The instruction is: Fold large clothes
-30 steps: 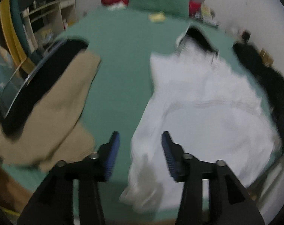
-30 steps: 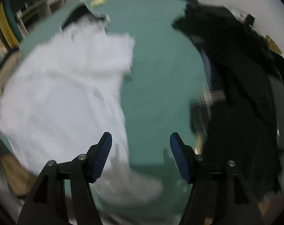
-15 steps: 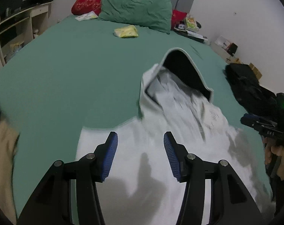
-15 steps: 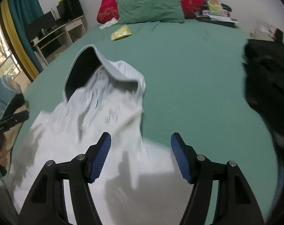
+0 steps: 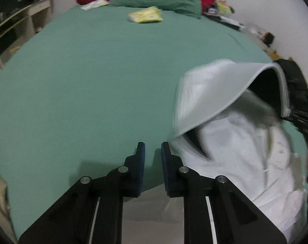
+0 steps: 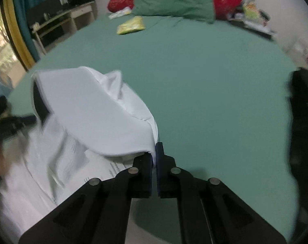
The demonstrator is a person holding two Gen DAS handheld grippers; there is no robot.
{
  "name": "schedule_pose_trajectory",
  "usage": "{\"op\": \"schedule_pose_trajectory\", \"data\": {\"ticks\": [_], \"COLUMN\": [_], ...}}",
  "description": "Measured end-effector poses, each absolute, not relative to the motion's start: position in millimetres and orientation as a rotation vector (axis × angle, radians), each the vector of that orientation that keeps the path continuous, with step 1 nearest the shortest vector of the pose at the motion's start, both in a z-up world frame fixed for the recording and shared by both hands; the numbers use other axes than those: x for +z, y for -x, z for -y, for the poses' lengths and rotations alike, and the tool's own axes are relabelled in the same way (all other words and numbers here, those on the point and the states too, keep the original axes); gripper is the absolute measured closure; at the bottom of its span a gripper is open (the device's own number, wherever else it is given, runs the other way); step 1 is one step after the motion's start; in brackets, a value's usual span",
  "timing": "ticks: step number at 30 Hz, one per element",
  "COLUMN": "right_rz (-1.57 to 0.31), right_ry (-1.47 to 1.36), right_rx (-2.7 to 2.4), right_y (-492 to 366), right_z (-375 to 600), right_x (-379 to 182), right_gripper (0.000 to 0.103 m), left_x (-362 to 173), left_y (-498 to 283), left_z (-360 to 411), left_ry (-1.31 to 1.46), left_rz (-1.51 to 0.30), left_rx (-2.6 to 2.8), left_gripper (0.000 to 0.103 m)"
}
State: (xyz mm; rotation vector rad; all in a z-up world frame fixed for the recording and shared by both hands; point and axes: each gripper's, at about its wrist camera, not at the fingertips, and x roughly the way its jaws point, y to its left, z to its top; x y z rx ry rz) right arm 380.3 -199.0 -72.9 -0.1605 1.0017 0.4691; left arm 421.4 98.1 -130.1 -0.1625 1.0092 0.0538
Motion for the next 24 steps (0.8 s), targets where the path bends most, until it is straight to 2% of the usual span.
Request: {"op": "schedule_pose_trajectory", "data": {"ticks": [4,5,7,8,9,11,13,16,18,21,24], "right_rz": [-1.049,-1.055,-1.070,-1.075,-1.073,-1.056,-1.029,-0.999,-1.088,-1.250,-1.249], "right_ry": [0.215,0.217,0.226,0.212,0.173,0.063,-0.065,-0.336,-0.507,-0.511,-0.440], "right_rx": [0.484,0.507,0.545,0.560,0.585,0.629,0.649,0.705,0.721,0.808,0.959], "right_y": [-350.2,-344.2,-337.0,-334.8,-334.9,-338.6,-347.9,-369.5,-391.9,-400.7,-382.2], "right_z": [234.3,238.9,246.8,251.3,256.7,272.0,289.8,315.2,319.1,292.0,262.9], "right_x": [-79.4,-82.1,-83.5,-81.8,-77.8,-69.3,-63.1,-66.4,-89.0,-120.2,-121.1], "right_gripper": [0.098,0.095,0.079,0.059,0.046,0.040,0.037,0.024,0.020,0.020,0.019], "left_x": [-123.8,-119.3,-106.2,-99.0,-90.3,-77.4,-76.2,-85.9,-98.9,-127.0,-140.9], "left_y": [-410.7,-411.3,-413.4,-416.0,-421.2,-431.3,-442.7,-461.5,-473.7,-483.4,-472.3], "left_z": [-107.1,-110.3,-106.7,-103.3,-100.0,-93.8,-88.2,-74.6,-60.8,-39.9,-26.8], "left_ry": [0.156,0.165,0.145,0.133,0.128,0.153,0.185,0.209,0.166,0.075,-0.022], "left_rz": [-1.028,-1.027,-1.000,-0.974,-0.938,-0.862,-0.833,-0.825,-0.856,-1.000,-1.063], "left_rx": [0.058,0.039,0.011,0.012,0.013,-0.005,-0.038,-0.117,-0.206,-0.292,-0.366], "left_gripper": [0.085,0.085,0.082,0.073,0.059,0.047,0.045,0.041,0.038,0.038,0.036]}}
